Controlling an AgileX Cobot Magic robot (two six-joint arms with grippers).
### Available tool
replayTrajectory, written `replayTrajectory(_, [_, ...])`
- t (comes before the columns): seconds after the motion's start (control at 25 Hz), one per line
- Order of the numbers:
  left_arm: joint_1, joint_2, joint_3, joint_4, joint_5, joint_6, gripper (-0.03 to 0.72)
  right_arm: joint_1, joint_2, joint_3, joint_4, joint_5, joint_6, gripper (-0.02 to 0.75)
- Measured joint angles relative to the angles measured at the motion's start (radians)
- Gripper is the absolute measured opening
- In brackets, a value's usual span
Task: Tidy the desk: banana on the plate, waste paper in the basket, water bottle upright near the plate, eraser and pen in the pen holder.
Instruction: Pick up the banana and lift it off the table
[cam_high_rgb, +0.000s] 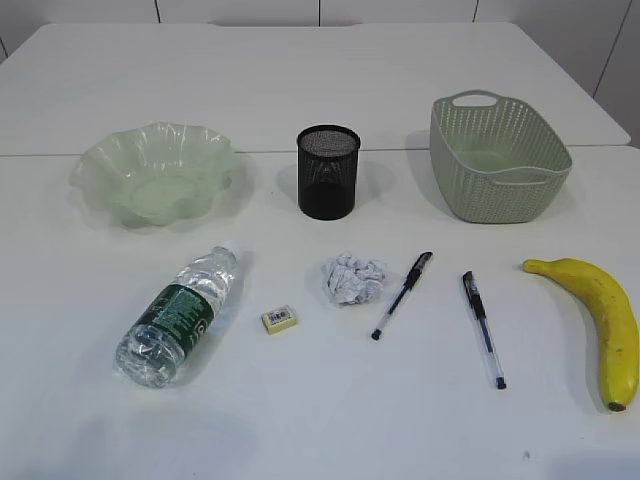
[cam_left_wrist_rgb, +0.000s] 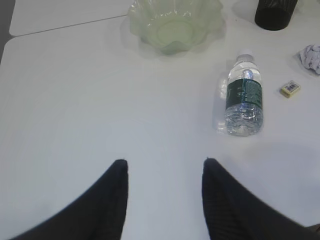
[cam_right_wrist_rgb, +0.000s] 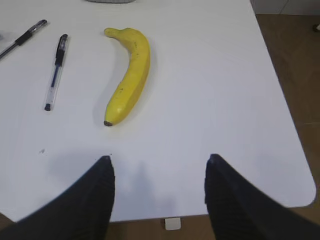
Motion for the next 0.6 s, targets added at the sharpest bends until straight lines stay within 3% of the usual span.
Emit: replayTrajectory(0.6, [0.000,0.057,-0.059,-0.046,0.015,0.000,0.341,0.000,0.386,-0.298,-0.021,0.006,0.063,0.430])
